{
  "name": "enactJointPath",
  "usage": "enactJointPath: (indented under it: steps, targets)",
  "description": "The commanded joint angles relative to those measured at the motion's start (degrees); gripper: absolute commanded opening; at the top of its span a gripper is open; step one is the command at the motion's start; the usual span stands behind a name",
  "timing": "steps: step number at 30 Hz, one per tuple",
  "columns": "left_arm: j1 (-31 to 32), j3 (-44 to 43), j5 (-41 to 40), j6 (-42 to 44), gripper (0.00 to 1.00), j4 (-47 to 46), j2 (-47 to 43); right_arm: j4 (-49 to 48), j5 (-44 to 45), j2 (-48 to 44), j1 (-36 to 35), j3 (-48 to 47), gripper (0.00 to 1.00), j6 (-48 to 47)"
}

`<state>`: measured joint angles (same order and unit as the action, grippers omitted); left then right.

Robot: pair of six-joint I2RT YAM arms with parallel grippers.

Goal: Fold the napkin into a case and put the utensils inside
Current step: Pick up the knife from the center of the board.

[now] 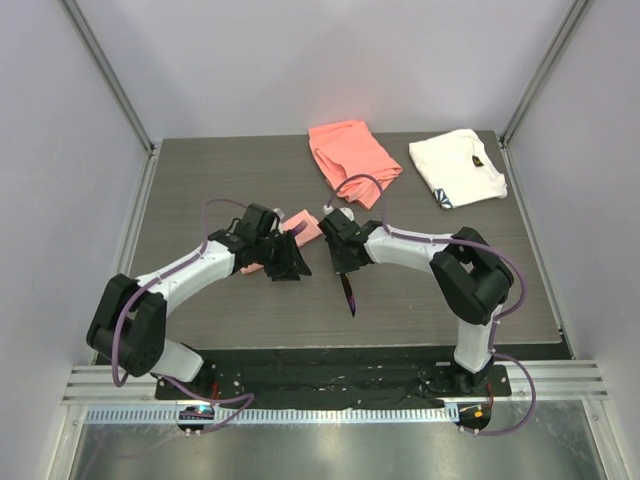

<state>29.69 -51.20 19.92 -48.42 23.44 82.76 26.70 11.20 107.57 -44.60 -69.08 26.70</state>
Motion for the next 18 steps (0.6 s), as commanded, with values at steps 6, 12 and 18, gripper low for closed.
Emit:
enactJointPath:
  steps: [6,12,18]
  targets:
    - [1.9,0.8,3.8,-2.9,0.43,-9.3,1.9,-14.7,-18.7,-7.0,9.2,12.6,0.01,4.9]
    - [5.1,-0.9,2.9,-3.5,0.44,-11.3,7.3,-18.0,-23.0,-8.4,11.5,15.3,0.01,6.7]
    - [8.4,-3.7,3.3,-4.2,0.51,-13.9,11.5,-22.6,-26.7,-9.9,14.8,19.1,0.01,10.1]
